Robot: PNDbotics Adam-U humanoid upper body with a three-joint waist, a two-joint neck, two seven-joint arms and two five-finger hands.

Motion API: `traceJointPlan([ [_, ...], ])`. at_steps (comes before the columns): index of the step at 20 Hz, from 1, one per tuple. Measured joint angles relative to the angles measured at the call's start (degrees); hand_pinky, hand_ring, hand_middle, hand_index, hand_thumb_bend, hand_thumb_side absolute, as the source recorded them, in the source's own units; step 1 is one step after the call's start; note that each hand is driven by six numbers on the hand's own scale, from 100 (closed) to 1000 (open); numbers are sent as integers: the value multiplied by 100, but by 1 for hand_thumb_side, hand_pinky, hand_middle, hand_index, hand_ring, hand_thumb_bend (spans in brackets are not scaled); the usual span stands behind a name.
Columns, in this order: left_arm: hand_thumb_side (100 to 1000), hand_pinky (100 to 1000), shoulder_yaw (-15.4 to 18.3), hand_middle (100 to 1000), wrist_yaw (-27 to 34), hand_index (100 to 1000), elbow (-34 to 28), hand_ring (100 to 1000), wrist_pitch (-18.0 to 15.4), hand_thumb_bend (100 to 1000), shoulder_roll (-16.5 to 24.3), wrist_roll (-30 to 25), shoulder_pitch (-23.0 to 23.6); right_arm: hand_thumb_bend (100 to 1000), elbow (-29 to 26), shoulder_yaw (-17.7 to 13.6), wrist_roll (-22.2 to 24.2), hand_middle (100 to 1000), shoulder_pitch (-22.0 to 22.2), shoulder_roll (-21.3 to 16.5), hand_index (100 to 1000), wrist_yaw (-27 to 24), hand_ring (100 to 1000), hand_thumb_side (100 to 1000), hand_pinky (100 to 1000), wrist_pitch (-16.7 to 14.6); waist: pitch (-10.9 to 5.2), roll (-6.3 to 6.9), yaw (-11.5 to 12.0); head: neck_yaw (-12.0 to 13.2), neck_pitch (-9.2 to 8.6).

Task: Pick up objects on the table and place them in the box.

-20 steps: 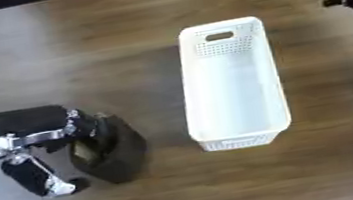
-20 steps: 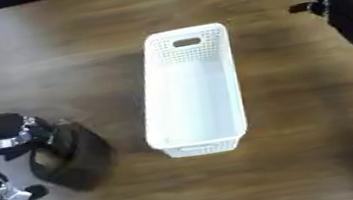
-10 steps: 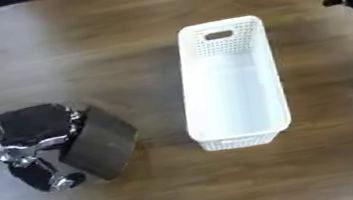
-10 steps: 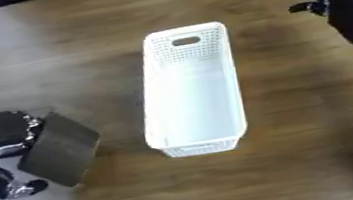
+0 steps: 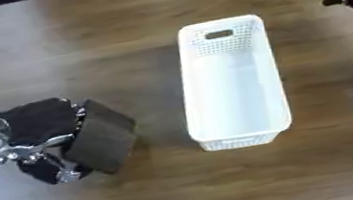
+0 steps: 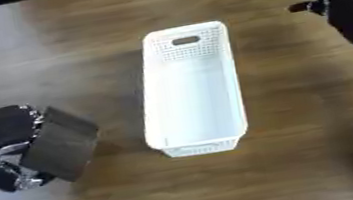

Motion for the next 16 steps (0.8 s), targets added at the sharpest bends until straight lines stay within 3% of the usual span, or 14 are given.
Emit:
traceJointPlan([
  [16,253,100,156,100,57,127,215,100,196,100,-47,623,-37,100,-14,-31,-24,985,0,6,1000,0,976,1000,828,24,0,-2,2,-6,-141],
])
